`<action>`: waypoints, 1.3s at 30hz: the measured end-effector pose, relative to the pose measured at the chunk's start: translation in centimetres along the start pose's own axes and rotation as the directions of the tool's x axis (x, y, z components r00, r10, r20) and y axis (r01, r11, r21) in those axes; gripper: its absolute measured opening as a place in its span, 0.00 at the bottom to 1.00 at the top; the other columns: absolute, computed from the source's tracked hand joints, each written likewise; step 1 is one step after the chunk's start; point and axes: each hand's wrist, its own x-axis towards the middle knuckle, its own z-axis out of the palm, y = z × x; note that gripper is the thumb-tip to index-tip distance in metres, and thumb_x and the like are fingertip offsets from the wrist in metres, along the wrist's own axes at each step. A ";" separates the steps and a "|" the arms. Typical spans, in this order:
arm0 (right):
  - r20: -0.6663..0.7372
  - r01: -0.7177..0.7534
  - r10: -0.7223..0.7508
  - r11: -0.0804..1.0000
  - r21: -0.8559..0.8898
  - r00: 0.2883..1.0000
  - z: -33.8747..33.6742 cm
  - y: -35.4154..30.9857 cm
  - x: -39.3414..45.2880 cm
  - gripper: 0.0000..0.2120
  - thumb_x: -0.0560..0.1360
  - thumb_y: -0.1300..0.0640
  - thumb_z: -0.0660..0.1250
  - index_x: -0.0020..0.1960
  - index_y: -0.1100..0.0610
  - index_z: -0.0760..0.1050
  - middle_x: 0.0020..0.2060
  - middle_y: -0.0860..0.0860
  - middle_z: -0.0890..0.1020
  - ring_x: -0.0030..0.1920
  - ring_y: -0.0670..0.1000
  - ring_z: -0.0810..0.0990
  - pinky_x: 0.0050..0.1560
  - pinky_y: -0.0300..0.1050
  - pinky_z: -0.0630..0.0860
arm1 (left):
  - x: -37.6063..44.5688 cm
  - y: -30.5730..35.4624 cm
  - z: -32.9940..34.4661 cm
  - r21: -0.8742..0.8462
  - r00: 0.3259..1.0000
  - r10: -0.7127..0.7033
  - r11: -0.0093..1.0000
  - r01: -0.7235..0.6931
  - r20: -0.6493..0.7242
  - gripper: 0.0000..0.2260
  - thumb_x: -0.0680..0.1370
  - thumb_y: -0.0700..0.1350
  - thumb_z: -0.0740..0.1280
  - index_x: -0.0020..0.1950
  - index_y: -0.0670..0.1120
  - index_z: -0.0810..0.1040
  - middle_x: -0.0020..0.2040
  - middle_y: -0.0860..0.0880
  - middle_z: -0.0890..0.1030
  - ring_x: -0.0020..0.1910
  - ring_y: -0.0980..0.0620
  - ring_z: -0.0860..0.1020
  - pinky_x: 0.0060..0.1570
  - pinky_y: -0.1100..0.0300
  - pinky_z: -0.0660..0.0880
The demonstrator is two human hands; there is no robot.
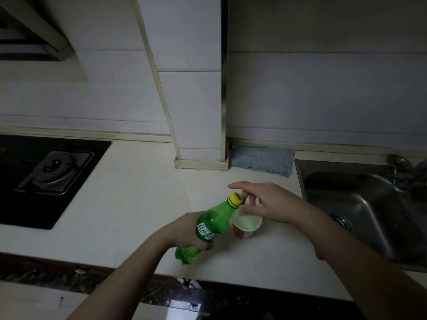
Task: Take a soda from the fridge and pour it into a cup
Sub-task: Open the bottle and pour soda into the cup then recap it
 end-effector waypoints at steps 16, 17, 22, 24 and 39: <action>-0.282 0.083 -0.223 0.897 -0.435 0.933 2.0 -0.8 3.1 0.22 0.74 0.35 0.50 0.34 0.52 0.65 0.27 0.50 0.74 0.30 0.55 0.74 0.30 0.43 0.61 | 0.7 -0.5 0.1 -0.037 0.990 0.011 0.999 -0.017 -0.139 0.25 0.61 0.52 0.78 0.55 0.51 0.77 0.45 0.55 0.83 0.43 0.58 0.81 0.45 0.55 0.79; -0.312 0.016 -0.150 0.918 -0.395 0.938 2.0 -0.9 3.4 0.25 0.73 0.34 0.47 0.32 0.53 0.65 0.25 0.50 0.71 0.29 0.55 0.73 0.30 0.44 0.62 | 0.8 -0.4 0.2 -0.048 0.988 0.002 0.999 -0.010 -0.156 0.25 0.61 0.52 0.78 0.55 0.51 0.77 0.45 0.55 0.83 0.42 0.58 0.81 0.45 0.55 0.79; -0.350 0.013 -0.190 0.892 -0.452 0.917 1.6 -1.0 3.8 0.24 0.73 0.35 0.49 0.31 0.53 0.65 0.25 0.48 0.69 0.29 0.55 0.72 0.29 0.43 0.60 | 1.2 -0.7 0.0 -0.051 0.980 0.003 0.999 -0.013 -0.201 0.24 0.61 0.53 0.78 0.54 0.52 0.76 0.44 0.54 0.83 0.41 0.57 0.81 0.42 0.53 0.79; -0.311 0.149 -0.380 0.809 -0.569 0.871 1.4 -0.4 3.9 0.20 0.75 0.40 0.55 0.35 0.55 0.70 0.29 0.50 0.73 0.30 0.54 0.73 0.29 0.42 0.64 | 1.4 -0.7 -0.6 -0.031 0.988 0.035 0.999 -0.040 -0.153 0.24 0.61 0.51 0.78 0.55 0.51 0.76 0.44 0.54 0.83 0.42 0.57 0.81 0.43 0.54 0.79; -0.317 0.256 -0.558 0.720 -0.645 0.767 2.5 -1.3 5.2 0.24 0.80 0.43 0.52 0.35 0.58 0.72 0.32 0.53 0.72 0.33 0.52 0.67 0.31 0.44 0.61 | 0.7 -2.0 -2.0 -0.008 0.985 0.070 0.997 -0.072 -0.160 0.23 0.60 0.53 0.77 0.52 0.53 0.75 0.43 0.55 0.82 0.41 0.56 0.81 0.42 0.53 0.79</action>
